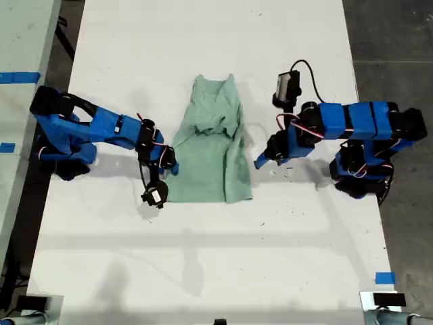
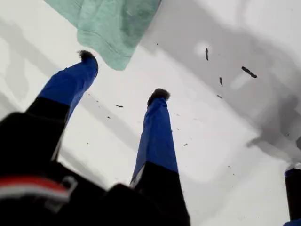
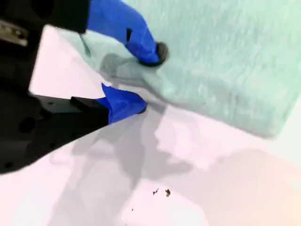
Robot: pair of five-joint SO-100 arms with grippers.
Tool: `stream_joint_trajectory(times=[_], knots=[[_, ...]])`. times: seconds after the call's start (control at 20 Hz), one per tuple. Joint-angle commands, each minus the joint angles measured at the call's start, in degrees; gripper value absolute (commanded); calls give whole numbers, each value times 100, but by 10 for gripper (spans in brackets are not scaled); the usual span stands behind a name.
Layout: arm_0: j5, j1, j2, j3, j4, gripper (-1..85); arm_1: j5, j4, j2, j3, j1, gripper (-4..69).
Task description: Fold tshirt
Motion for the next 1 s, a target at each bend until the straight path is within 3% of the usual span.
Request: stream_joint_trajectory(times=[0.0, 0.2, 0.45, 0.65, 0.95], knots=[[-105, -88, 70, 0, 114, 1, 44, -158, 343, 0, -53, 227], [-132, -70, 185, -360, 729, 1, 26, -193, 369, 9, -53, 225], [-132, 114, 281, -2320, 2839, 1, 158, -193, 422, 97, -141, 225], [272, 149, -26, -3604, 3472, 0, 211, -202, 519, 176, -149, 227], [1055, 88, -1907, -6144, 3472, 0, 229, -220, 624, 281, -149, 227]])
